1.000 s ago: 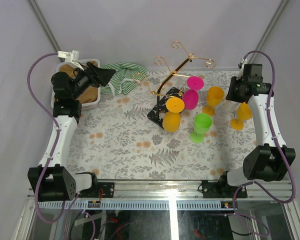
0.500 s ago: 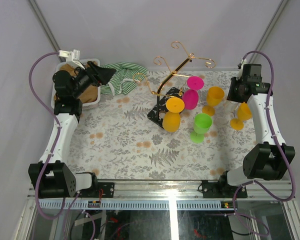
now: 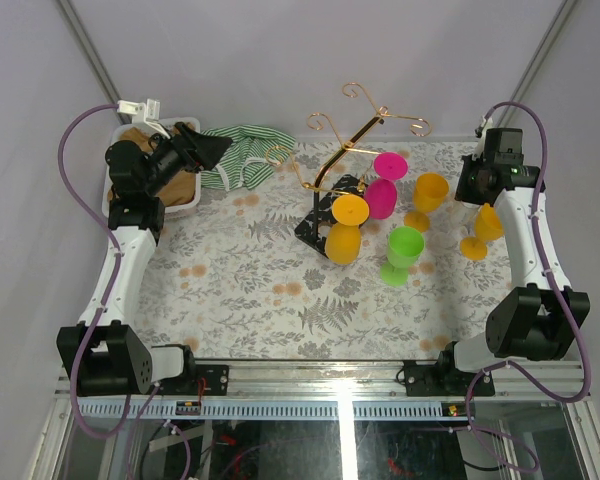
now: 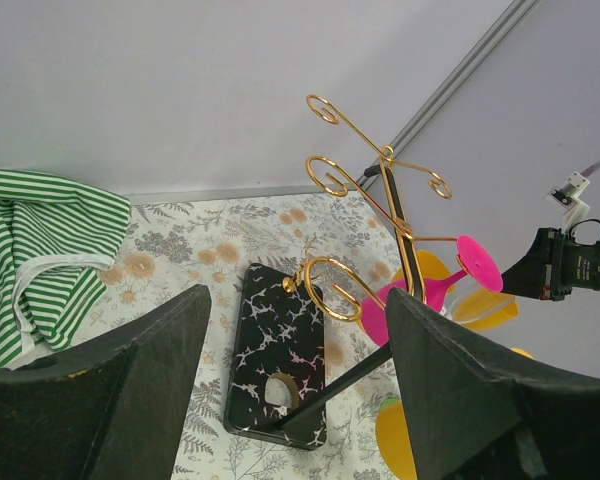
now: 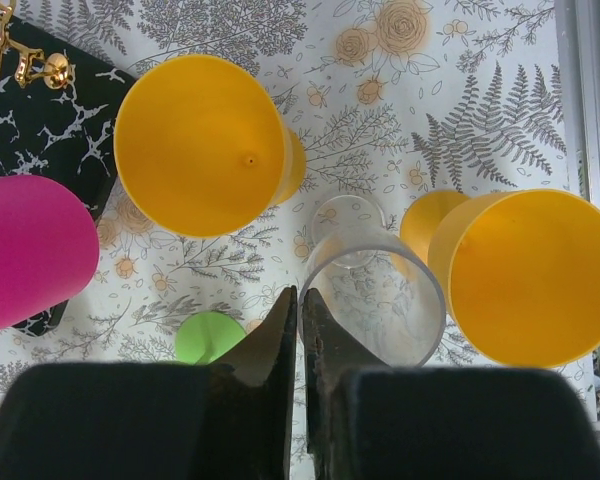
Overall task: Place the wine glass upside down on the wine glass rack
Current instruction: Pick up the wine glass at the center of the board.
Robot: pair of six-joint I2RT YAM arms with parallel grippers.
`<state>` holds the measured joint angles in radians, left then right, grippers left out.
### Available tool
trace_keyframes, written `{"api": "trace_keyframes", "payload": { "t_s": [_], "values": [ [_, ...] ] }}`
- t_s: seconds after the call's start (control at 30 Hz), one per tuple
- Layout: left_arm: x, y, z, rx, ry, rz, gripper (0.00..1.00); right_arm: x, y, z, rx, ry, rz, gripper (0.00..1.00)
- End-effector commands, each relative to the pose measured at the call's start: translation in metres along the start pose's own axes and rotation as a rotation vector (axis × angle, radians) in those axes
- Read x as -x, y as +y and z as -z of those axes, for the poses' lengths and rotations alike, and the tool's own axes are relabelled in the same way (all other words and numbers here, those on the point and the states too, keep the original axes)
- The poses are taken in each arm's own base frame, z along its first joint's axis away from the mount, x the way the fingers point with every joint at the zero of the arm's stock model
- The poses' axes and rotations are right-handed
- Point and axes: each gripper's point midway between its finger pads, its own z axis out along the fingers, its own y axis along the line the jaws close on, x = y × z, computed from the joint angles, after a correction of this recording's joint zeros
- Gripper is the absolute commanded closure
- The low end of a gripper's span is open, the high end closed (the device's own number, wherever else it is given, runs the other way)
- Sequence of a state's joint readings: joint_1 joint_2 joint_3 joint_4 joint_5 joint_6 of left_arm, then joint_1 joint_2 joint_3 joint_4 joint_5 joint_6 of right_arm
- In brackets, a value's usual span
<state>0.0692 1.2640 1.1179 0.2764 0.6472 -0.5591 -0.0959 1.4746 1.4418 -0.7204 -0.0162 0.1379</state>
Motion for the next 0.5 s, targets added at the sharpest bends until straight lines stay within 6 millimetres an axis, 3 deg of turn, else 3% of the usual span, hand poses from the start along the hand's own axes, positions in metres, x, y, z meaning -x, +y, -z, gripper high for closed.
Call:
{"api": "trace_keyframes", "payload": {
  "t_s": [0.0, 0.2, 0.47],
  "values": [
    [0.015, -0.006, 0.000, -0.012, -0.030, -0.043, 0.30, 0.006, -0.002, 0.002, -0.018, -0.026, 0.018, 0.99],
    [0.018, -0.011, 0.001, -0.026, -0.038, -0.036, 0.30, 0.013, -0.007, 0.013, -0.048, -0.039, 0.025, 1.00],
    [0.024, -0.017, 0.002, -0.040, -0.052, -0.028, 0.30, 0.039, -0.009, 0.050, -0.073, -0.077, 0.041, 1.00]
  ]
}}
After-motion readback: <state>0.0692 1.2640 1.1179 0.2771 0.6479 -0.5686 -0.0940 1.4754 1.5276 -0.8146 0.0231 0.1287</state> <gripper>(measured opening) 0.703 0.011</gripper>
